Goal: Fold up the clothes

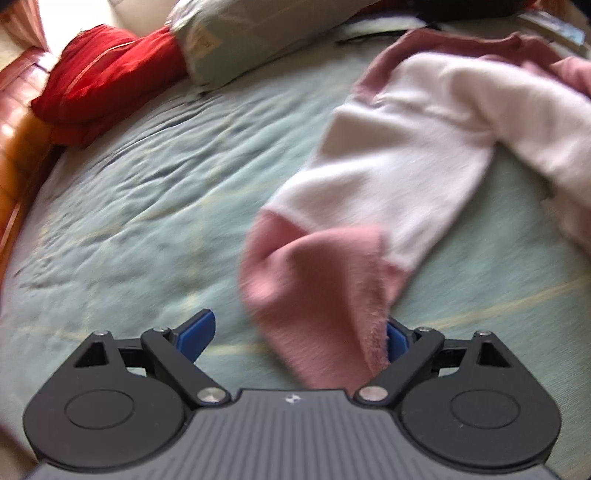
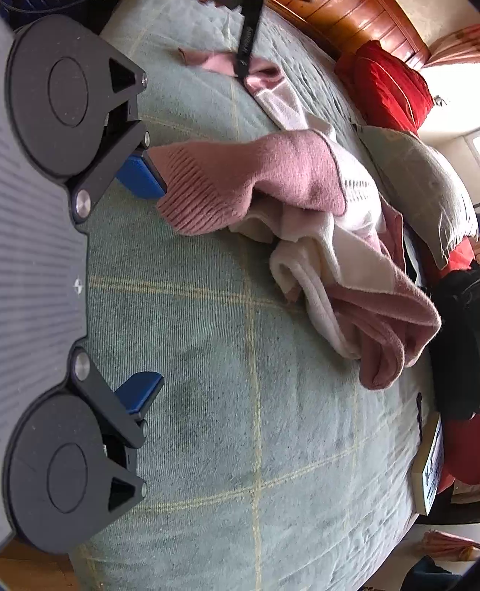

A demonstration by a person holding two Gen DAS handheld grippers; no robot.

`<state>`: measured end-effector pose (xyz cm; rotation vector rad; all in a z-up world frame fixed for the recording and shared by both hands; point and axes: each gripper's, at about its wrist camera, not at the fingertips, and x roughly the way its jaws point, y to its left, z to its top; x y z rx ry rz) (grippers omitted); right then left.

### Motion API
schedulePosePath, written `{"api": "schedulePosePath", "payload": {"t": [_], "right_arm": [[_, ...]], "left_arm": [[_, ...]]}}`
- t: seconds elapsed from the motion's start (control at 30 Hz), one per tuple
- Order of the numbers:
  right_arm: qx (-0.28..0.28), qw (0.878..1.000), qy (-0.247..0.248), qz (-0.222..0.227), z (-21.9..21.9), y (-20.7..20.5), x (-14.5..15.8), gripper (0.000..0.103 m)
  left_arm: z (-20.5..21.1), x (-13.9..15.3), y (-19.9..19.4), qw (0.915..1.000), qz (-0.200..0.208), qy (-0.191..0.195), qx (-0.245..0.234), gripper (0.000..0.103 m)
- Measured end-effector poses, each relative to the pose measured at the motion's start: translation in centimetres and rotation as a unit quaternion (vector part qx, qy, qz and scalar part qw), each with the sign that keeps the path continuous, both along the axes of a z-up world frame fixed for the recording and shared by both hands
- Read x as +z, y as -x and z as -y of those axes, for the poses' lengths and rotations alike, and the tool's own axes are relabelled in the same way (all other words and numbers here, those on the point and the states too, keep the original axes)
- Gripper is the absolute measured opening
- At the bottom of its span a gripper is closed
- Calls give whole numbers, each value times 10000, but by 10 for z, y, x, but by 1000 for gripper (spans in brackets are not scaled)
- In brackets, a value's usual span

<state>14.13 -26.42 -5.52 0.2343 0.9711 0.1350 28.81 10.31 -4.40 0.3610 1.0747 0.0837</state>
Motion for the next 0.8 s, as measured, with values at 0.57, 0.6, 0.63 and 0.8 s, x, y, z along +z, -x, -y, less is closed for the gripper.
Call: {"api": "schedulePosePath", "payload": {"t": [0.57,0.6,0.63,0.8], "right_arm": [[78,10000,53,22,-8,-1,0,102],[62,10000,56,22,-7,-1,-1,102],[45,10000,58,16,-6,-1,-1,102],[89,9999,64,-21,-9,-3,-6,102]], "left_arm": [[-7,-17,-12,9989,439,-83,153,91],[-9,-16,-11,9982,576,-1,148,91],[-11,-15,-10,9974,700,69,146,91],[-23,-18,-16,9955,851,-85,409,92]]}}
